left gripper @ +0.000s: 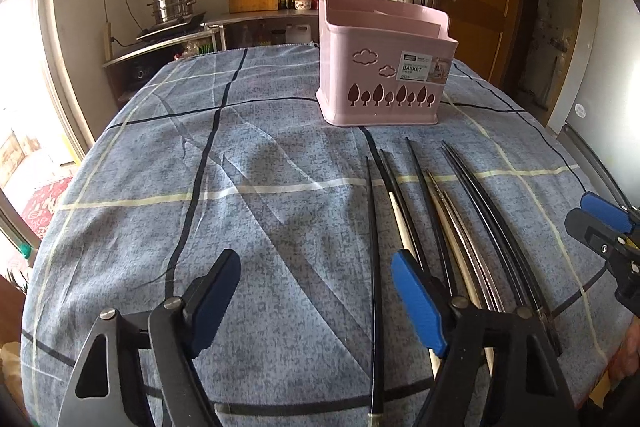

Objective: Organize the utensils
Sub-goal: 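Close the left tool on a black chopstick while the right tool grasps another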

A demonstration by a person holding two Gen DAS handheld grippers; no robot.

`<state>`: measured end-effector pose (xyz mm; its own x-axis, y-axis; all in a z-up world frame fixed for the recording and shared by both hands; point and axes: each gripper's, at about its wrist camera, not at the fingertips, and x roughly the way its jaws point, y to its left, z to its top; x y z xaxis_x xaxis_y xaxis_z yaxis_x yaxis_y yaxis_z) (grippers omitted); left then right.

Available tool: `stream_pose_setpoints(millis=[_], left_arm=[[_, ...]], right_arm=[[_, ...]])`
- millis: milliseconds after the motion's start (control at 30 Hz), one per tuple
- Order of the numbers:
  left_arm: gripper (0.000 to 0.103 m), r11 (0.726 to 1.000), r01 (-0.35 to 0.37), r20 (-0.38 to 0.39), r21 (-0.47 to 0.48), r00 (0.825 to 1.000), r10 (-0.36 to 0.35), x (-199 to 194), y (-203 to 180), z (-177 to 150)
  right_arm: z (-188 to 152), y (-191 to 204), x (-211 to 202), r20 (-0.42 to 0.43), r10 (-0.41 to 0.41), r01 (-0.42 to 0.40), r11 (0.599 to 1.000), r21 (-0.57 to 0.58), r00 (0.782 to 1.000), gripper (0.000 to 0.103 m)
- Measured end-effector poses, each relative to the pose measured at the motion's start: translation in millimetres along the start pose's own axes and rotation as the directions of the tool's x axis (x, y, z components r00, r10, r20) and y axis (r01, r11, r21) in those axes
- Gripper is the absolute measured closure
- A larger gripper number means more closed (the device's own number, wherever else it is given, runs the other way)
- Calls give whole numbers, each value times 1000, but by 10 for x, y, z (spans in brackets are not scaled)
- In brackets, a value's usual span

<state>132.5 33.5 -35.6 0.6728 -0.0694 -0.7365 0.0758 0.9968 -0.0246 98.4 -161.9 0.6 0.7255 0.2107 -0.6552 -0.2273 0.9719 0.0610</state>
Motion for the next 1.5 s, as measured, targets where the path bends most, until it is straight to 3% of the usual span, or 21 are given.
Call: stream_pose_setpoints(millis=[33,167,300,467,933,1033,1367,1500], left_arm=[[36,1000,11,-11,1,1000,-11,40,10,20],[41,999,44,-66,-3,997,-44,237,22,111],[42,997,72,-92,-9,993,-73,376,8,164],[42,998,63,-100,15,993,-61,447,-40,184],[42,999,23,-122,45,992,-17,603,-102,354],[46,999,22,-126,48,992,-16,604,-84,361],[60,996,27,-169,79,985,-14,727,-166,536],[71,994,47,-190,101,981,-27,786,-222,618]], right_arm=[[32,-6,67,-16,0,0,1000,0,1000,50],[154,-41,349,-80,24,-23,1000,11,997,51],[218,-24,588,-138,41,-40,999,11,990,60],[243,-31,823,-203,31,-29,999,14,979,68],[422,-33,1016,-235,-7,7,1000,1,972,70],[409,-73,1046,-249,-32,29,999,-17,968,78],[498,-98,1140,-275,-41,37,999,-22,961,80],[558,-129,1204,-294,-30,29,1000,-8,955,94]])
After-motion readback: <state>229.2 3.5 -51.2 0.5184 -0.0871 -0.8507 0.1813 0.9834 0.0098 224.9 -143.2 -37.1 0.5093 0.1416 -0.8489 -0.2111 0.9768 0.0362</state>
